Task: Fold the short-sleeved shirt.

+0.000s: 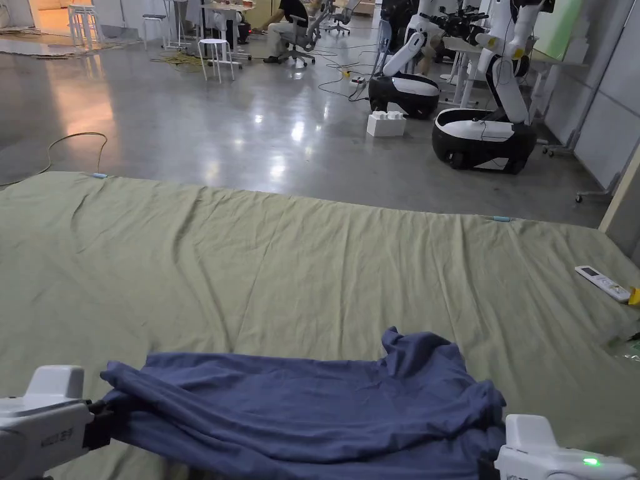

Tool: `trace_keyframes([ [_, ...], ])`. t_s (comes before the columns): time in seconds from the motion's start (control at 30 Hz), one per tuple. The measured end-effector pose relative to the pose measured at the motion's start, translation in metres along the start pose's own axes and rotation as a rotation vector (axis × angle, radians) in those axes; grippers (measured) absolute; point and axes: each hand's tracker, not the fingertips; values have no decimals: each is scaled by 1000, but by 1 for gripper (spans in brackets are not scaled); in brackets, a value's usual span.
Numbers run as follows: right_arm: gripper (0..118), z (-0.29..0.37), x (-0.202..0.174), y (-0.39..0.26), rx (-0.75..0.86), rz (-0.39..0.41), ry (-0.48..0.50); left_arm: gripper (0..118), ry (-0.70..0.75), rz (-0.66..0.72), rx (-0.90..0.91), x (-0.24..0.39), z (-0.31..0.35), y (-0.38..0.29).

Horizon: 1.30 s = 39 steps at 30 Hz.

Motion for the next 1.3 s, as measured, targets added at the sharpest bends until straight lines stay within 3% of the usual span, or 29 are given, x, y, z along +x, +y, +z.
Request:
trace_keyframes([
  [0.2,9,27,13,-11,9,13,28,6,-12,18,22,-14,35,-6],
  [0.4,9,32,7,-61,-53,69,27,6,2,16,-49,-17,51,-58],
  [0.8,11,2,-23,-141,-171,75,-12,6,74,27,-244,-25,12,-146],
  [1.0,38,12,-31,-133,-140,83,-59,8,94,26,-244,-18,8,-141],
  [1.07,60,26,-33,-121,-56,56,-68,23,87,16,-176,-11,18,-132],
  [1.13,69,44,-37,-106,53,44,-81,46,70,26,-94,-5,27,-119],
  [1.3,69,72,-47,-63,346,0,-48,50,36,18,125,17,46,-79],
])
